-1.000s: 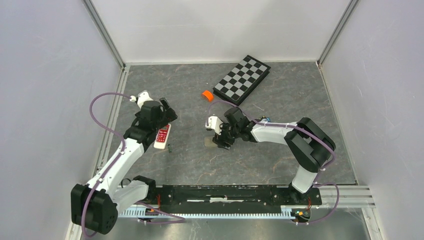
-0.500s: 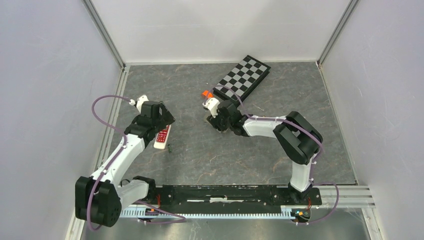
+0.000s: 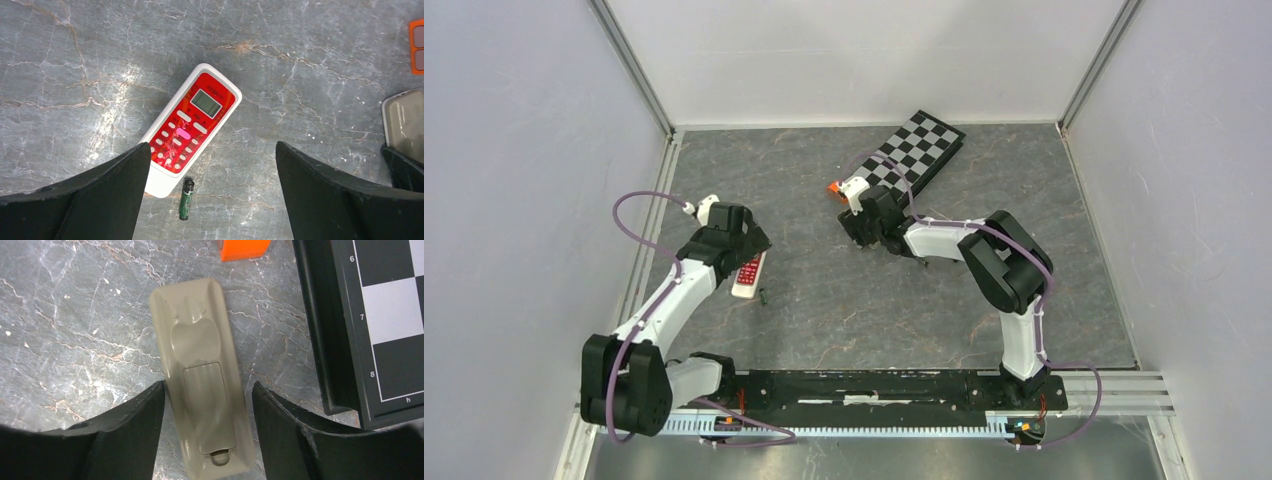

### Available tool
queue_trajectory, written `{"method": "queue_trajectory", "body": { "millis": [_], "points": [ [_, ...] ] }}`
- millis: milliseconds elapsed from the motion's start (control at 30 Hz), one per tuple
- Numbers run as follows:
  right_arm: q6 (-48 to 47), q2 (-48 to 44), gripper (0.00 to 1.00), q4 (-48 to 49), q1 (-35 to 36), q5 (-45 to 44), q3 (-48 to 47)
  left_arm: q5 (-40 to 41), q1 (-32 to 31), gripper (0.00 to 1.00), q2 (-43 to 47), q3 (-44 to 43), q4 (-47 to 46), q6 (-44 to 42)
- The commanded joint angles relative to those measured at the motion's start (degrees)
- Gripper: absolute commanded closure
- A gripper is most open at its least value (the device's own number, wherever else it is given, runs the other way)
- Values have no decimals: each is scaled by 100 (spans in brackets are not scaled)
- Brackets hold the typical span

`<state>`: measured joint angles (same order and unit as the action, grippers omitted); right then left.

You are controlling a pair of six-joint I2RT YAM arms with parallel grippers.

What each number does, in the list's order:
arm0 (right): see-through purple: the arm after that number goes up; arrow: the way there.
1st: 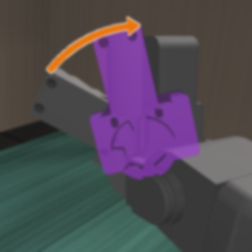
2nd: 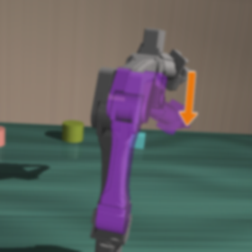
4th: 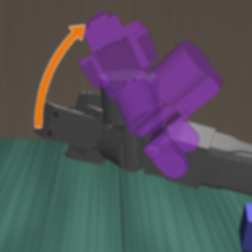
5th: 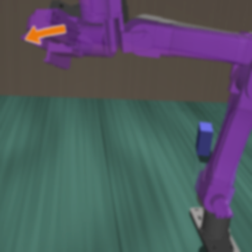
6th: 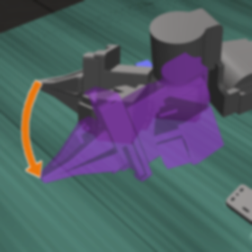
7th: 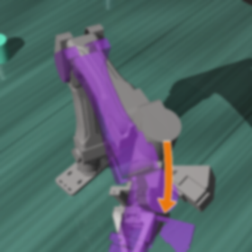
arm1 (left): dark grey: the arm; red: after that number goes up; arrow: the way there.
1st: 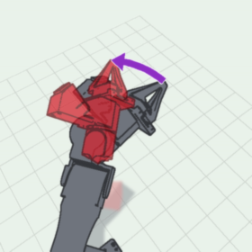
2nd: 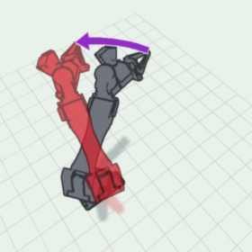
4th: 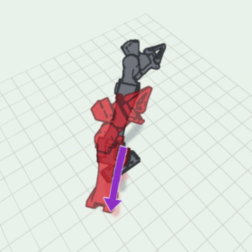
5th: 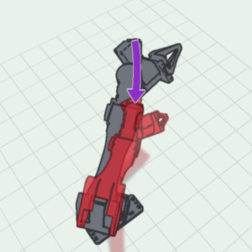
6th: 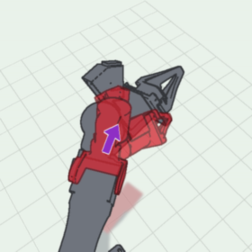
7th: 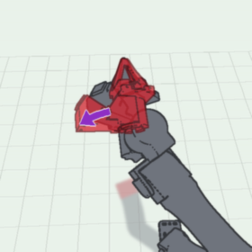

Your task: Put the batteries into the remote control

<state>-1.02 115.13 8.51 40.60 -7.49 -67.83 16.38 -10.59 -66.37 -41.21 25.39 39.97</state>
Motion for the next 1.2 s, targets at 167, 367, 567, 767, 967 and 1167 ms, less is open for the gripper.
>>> {"method": "queue_trajectory", "body": {
  "millis": [167, 367, 567, 767, 967, 1167],
  "points": [
    [616, -884, 16, -387, -371, 1044, -147, 192, 118, 0, -689, -291, -60, -136],
    [1132, -1425, 11, -595, -627, 1633, 152, 95, 116, 0, -1448, -410, -235, -527],
    [1413, -1740, 10, -423, -712, 2091, 597, -264, 118, 0, -1749, -247, -455, -595],
    [1499, -1781, 10, -403, -720, 2173, 748, -618, 93, 6, -1915, -175, -523, -541],
    [1649, -1827, 14, -336, -720, 2359, 925, -304, 11, 19, -2128, -204, -372, -548],
    [1836, -1889, 17, -124, -704, 2537, 1235, 332, -346, 25, -2570, -521, 80, -443]
  ]
}}
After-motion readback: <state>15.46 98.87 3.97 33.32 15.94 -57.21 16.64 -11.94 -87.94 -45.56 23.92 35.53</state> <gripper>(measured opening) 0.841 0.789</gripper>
